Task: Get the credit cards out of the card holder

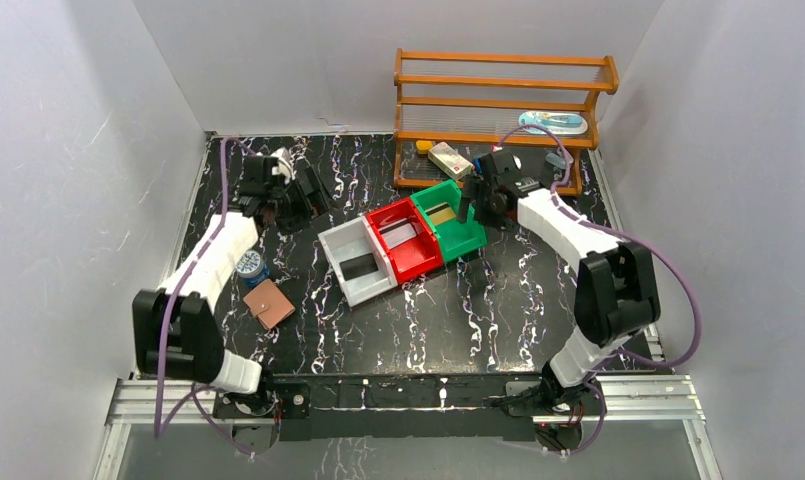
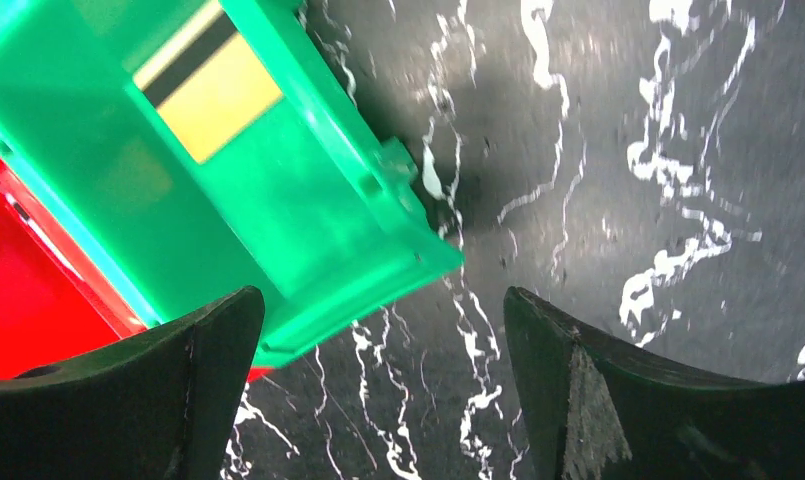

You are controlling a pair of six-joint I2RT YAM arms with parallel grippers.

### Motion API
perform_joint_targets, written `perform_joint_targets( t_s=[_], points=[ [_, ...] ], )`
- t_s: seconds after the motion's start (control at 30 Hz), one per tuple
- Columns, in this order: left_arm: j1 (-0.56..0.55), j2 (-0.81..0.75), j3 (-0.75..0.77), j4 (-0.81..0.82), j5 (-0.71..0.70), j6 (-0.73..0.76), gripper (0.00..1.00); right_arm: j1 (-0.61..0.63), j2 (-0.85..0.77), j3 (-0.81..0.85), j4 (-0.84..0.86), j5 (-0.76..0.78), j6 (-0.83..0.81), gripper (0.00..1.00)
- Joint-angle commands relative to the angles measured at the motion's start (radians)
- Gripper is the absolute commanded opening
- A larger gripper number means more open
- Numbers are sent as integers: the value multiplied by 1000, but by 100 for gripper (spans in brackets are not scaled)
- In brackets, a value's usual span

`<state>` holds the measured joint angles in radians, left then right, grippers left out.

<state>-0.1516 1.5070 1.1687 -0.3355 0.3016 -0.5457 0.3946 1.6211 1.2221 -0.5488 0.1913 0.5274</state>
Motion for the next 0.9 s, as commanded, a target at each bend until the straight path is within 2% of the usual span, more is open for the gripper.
perform_joint_targets(
  t_s=[0.0,0.1,0.2,0.37,0.53,0.87],
  points=[
    [2,-163,-148,-86,32,-24,98,0,100,145,21,2,-133,98],
    [-3,-258,-247,-62,120,-60,96,1,175,197,26,19,-146,98],
    [-19,-278,-292,-22,196,-76,93,1,213,230,26,6,-155,97],
    [-75,-188,-264,5,208,-66,92,1,193,202,56,-96,-136,94],
    [-85,-91,-220,44,196,-57,91,1,138,123,73,-172,-97,92],
    [-98,67,-102,96,208,-27,90,0,9,-41,91,-156,-4,91]
  ],
)
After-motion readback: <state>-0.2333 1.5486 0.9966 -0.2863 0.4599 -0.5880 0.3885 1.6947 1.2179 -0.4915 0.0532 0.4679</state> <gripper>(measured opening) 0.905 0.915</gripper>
